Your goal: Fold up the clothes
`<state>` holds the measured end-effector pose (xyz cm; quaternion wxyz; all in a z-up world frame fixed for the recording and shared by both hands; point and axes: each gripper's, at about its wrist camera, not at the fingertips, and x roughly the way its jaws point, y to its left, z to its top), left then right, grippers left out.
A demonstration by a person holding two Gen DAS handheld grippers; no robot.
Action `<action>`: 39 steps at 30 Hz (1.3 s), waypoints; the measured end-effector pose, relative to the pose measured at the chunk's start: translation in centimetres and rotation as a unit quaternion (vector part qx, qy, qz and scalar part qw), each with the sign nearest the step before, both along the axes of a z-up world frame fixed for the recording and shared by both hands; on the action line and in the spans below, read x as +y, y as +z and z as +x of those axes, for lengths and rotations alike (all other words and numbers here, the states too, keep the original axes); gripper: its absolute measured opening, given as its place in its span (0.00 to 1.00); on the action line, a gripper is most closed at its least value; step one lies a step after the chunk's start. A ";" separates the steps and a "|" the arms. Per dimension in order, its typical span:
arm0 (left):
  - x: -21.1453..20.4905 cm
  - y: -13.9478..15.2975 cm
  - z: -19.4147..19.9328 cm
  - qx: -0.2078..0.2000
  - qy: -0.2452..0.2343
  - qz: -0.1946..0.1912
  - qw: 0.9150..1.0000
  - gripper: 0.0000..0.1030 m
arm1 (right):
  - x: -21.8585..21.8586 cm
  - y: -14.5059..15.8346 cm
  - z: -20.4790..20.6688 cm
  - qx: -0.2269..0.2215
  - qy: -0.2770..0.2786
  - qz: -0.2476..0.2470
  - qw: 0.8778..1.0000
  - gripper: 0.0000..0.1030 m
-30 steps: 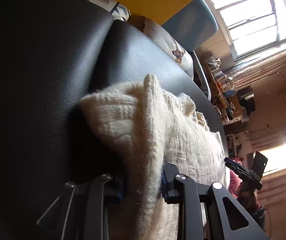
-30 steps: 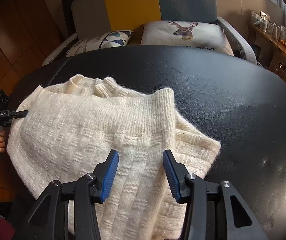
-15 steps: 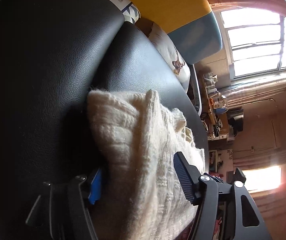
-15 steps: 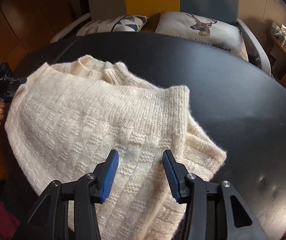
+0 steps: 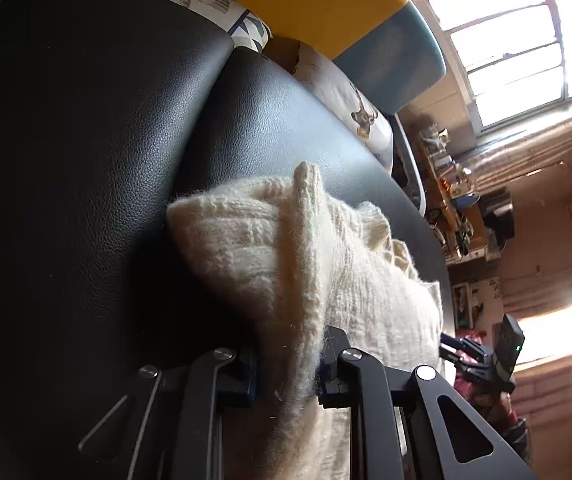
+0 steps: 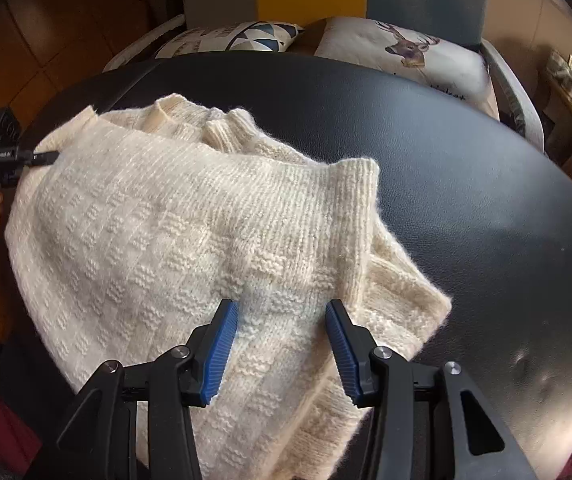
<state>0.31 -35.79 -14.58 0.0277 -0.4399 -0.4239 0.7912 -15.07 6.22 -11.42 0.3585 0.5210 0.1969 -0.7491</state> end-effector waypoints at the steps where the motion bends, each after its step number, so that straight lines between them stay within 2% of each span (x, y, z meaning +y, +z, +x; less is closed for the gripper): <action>1: -0.1 0.1 0.1 0.003 0.005 0.006 1.000 0.19 | 0.1 -0.1 0.1 0.001 0.008 0.008 1.000 0.45; 4: -0.6 0.2 0.2 0.008 0.018 0.020 1.000 0.19 | 0.5 -1.3 -0.2 -0.015 0.018 0.014 1.000 0.45; 9: -0.5 1.3 0.2 0.018 0.025 0.018 0.999 0.18 | 1.7 -2.2 -0.7 -0.036 -0.002 -0.020 0.999 0.45; 14: 0.0 4.9 -0.2 0.060 0.032 0.041 0.997 0.18 | 2.0 -2.5 0.1 -0.041 -0.039 -0.046 0.997 0.46; 20: 1.4 8.7 -1.7 0.073 0.036 0.065 0.995 0.18 | 0.4 -2.6 2.1 -0.033 -0.067 -0.044 0.996 0.46; 25: 3.6 11.5 -3.4 0.051 0.040 0.052 0.996 0.18 | -1.0 -2.7 3.0 -0.031 -0.071 -0.041 0.996 0.47; 30: 7.2 13.5 -5.8 0.023 0.039 0.031 0.999 0.18 | -1.1 -2.8 3.5 -0.036 -0.074 -0.059 0.995 0.47; 33: 10.7 14.6 -7.5 0.023 0.014 0.007 1.000 0.18 | -0.9 -2.9 3.8 -0.039 -0.074 -0.074 0.994 0.47; 39: 19.1 14.0 -10.2 0.006 -0.057 -0.043 0.997 0.18 | 0.8 -3.2 4.3 -0.040 -0.081 -0.119 0.989 0.47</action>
